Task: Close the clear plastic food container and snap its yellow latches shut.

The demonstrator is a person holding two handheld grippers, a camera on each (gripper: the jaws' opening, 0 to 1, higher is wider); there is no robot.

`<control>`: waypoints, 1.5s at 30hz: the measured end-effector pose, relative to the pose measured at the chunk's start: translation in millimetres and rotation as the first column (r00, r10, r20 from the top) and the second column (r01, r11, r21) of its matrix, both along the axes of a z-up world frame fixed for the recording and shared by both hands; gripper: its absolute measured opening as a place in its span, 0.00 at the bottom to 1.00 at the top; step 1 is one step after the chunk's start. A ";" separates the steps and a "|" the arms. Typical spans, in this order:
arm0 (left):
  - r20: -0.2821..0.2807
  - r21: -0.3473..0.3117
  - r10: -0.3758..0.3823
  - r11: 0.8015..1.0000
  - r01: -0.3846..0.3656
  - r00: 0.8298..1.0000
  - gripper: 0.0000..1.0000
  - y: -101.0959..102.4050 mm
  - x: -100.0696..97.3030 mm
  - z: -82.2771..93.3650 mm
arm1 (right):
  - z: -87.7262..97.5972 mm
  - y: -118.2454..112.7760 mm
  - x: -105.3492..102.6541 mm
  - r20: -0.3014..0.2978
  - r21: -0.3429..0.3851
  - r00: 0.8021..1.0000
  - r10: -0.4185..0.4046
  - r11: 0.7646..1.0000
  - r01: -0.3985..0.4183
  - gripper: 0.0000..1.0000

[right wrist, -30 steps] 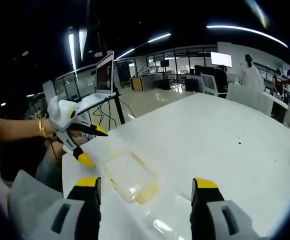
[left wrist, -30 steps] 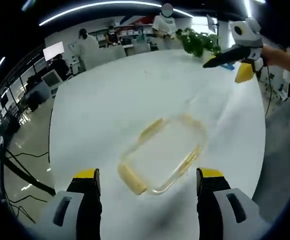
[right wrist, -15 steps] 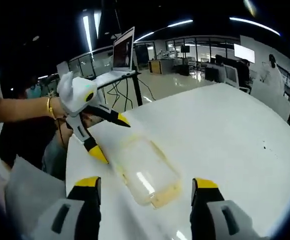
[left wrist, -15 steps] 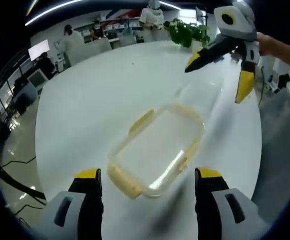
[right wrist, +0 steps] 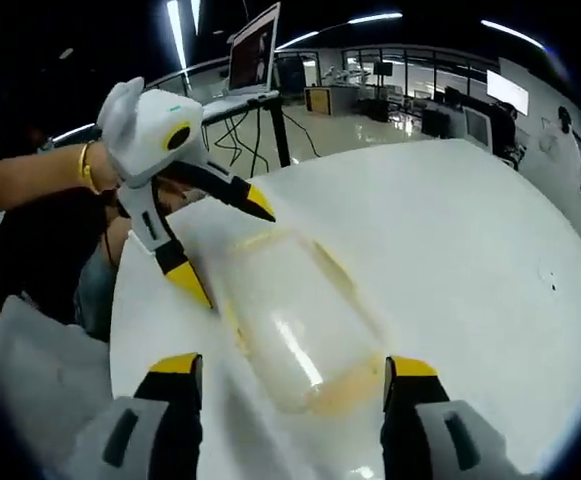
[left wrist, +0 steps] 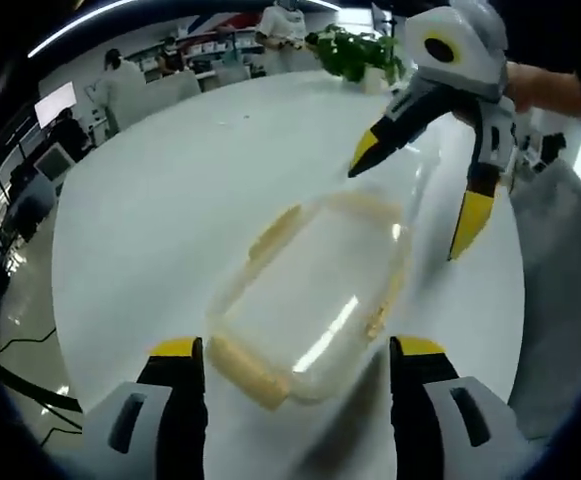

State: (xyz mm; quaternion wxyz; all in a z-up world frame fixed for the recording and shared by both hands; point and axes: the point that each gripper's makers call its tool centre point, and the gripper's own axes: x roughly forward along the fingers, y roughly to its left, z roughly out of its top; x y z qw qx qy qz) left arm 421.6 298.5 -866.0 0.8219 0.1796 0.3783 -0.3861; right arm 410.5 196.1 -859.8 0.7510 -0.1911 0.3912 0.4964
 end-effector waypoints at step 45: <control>-0.083 0.082 -0.263 0.960 0.269 0.961 0.58 13.6 -6.7 -17.4 | -32.1 -24.2 -2.3 -0.005 -0.230 0.946 0.324 0.921 -0.316 0.55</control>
